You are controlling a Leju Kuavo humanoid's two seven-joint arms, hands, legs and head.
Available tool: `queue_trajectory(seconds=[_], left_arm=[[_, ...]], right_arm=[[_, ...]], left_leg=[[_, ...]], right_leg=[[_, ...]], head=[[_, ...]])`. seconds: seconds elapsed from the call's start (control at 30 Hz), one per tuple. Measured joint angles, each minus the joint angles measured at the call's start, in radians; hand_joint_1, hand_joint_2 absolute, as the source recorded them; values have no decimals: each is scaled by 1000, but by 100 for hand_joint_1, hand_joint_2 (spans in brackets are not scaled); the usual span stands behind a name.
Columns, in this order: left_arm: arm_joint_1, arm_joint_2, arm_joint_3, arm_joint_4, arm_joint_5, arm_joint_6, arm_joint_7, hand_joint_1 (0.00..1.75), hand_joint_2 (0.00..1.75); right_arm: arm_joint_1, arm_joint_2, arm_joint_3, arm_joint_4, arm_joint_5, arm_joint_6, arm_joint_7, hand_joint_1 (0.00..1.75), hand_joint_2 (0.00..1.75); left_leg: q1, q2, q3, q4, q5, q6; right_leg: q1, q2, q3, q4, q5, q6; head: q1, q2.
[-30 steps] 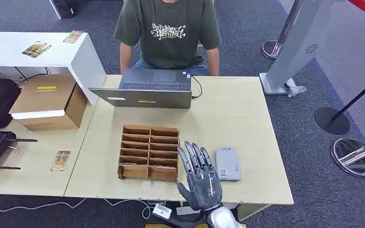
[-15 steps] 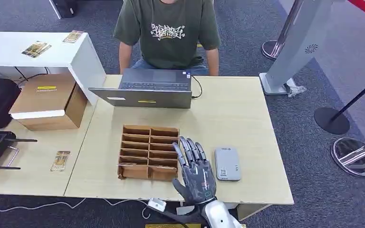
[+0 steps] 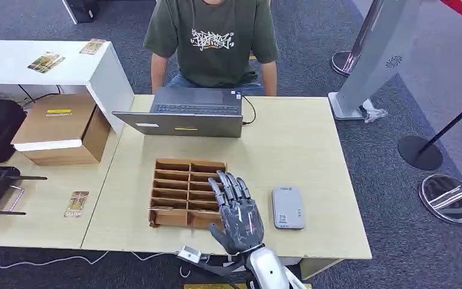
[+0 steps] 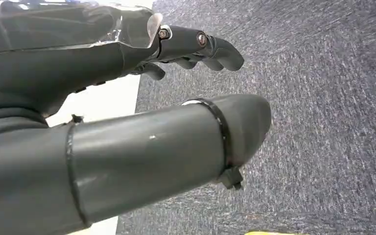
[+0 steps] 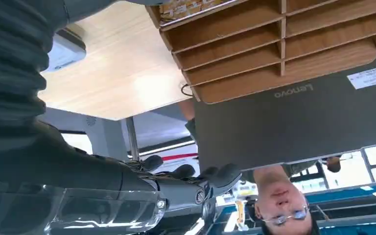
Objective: Pass the card to the sensor for recognition and then transmit it.
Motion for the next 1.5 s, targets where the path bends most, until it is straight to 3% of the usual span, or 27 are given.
queue_trajectory(seconds=[0.43, 0.73, 1.2, 1.5], left_arm=[[-26, 0, 69, 25, -38, 0, -23, 0, 0], [-62, 4, 147, 53, -89, 6, -49, 0, 0], [-69, 4, 196, 83, -92, 20, -63, 0, 0], [-73, 4, 219, 93, -103, 19, -83, 0, 0]], right_arm=[[-23, 7, 21, 50, -15, 11, 22, 0, 175], [-39, 8, 42, 67, -35, 116, 82, 0, 175], [-63, 25, 71, 110, -47, 150, 88, 0, 175], [-83, 41, 93, 136, -35, 216, 142, 0, 175]], left_leg=[[0, 0, 0, 0, 0, 0], [0, 0, 0, 0, 0, 0], [0, 0, 0, 0, 0, 0], [0, 0, 0, 0, 0, 0]], right_leg=[[0, 0, 0, 0, 0, 0], [0, 0, 0, 0, 0, 0], [0, 0, 0, 0, 0, 0], [0, 0, 0, 0, 0, 0]], head=[[0, 0], [0, 0], [0, 0], [0, 0]])
